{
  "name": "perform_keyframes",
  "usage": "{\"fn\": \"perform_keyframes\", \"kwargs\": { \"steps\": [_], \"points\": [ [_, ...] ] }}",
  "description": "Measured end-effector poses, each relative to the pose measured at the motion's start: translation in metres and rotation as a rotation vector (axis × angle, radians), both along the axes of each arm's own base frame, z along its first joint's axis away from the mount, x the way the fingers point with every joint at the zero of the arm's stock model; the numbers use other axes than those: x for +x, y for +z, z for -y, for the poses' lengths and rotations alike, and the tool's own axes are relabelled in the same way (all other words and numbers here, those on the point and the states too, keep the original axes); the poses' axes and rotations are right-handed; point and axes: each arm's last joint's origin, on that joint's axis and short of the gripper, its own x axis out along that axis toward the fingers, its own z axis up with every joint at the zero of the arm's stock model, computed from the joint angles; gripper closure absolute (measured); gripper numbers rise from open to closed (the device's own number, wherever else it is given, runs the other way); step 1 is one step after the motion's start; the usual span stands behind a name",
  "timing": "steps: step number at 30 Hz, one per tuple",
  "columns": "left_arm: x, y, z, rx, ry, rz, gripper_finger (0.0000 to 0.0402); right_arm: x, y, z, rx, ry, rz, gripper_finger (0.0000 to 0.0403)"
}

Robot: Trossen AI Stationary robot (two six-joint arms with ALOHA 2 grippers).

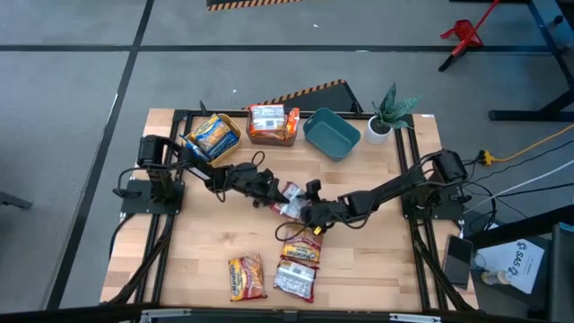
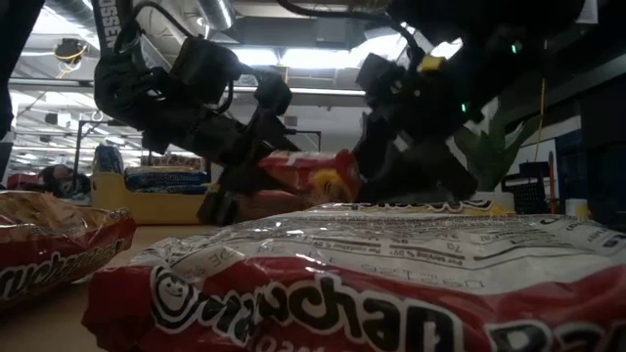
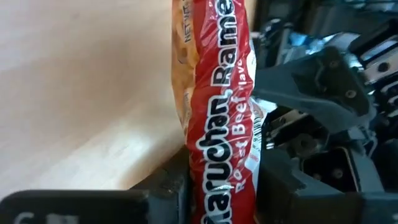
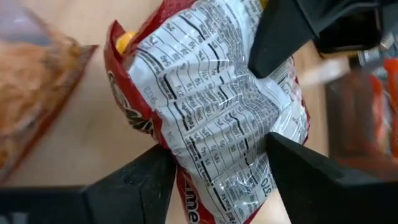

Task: Sort Maruchan noodles
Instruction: Put the red noodle pack into the blue bin

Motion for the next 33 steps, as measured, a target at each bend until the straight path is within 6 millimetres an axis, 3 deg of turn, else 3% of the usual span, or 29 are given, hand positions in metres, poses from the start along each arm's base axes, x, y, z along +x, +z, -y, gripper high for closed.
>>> {"fn": "perform_keyframes", "kwargs": {
  "steps": [12, 22, 28, 33],
  "points": [
    [0.004, 0.017, -0.030, 0.030, 0.139, 0.148, 0.0291, -0.026, 0.048, 0.010, 0.203, -0.244, 0.035, 0.0171],
    [0.041, 0.060, -0.063, 0.161, 0.099, 0.281, 0.0292, -0.062, 0.098, 0.021, 0.333, -0.474, 0.202, 0.0171],
    [0.063, 0.087, -0.087, 0.271, 0.037, 0.241, 0.0293, -0.073, 0.103, 0.025, 0.291, -0.525, 0.203, 0.0171],
    [0.073, 0.102, -0.096, 0.316, -0.013, 0.196, 0.0293, -0.074, 0.102, 0.026, 0.249, -0.534, 0.191, 0.0171]
  ]
}}
